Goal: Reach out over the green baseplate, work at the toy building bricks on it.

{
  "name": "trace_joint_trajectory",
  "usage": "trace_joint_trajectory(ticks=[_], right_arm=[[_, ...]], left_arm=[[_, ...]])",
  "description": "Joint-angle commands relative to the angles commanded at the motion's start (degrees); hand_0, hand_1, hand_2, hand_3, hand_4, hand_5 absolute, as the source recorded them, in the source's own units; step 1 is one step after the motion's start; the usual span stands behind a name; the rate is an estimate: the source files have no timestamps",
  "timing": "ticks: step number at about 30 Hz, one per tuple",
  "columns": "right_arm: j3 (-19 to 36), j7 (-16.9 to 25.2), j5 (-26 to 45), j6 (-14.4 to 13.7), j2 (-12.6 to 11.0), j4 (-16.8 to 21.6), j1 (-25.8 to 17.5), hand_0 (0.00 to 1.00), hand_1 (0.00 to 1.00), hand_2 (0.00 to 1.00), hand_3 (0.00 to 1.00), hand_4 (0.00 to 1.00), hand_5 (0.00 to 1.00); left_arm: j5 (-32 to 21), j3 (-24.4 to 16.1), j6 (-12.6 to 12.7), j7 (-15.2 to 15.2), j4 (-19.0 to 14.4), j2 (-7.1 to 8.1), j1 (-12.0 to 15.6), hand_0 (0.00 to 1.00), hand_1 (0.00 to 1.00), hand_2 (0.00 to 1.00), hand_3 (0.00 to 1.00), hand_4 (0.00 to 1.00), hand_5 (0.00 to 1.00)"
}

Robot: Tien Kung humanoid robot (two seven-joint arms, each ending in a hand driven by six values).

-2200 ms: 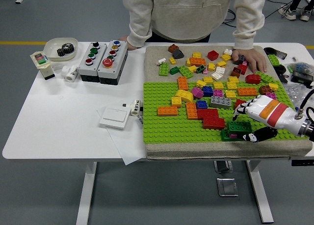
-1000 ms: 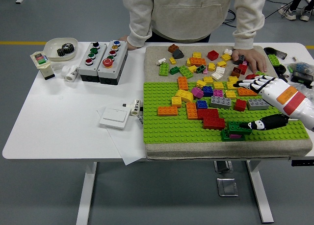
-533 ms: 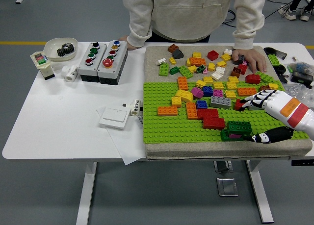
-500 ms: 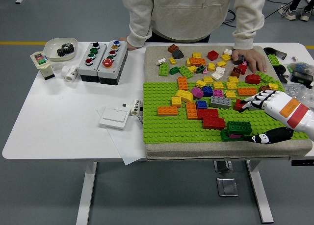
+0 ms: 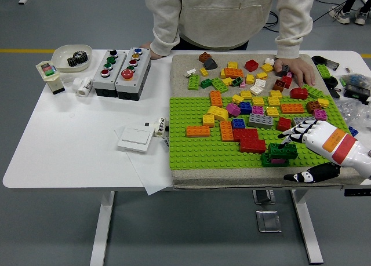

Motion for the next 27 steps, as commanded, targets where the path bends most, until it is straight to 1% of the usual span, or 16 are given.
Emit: trace_joint_trajectory(ticks=[13,27], right_arm=[[-0.78,0.0,-1.0,-0.26,0.37,-0.71,0.23,0.662,0.67,0.719,0.614,0.908,0.654],[-0.9,0.0,-1.17,-0.7,-0.38,1.05,-0.82,0.643,0.66,0.712,0.604,0.894,0.642]], left_arm=[[0.07,0.02,-0.01,0.07,0.0,0.04,-0.11,0.632,0.738,0.73,0.566,0.612,0.62],[0.2,-0.06,0.01,0.15,0.01,0.03,-0.1,0.632,0.738,0.73,0.566,0.611,0.619]])
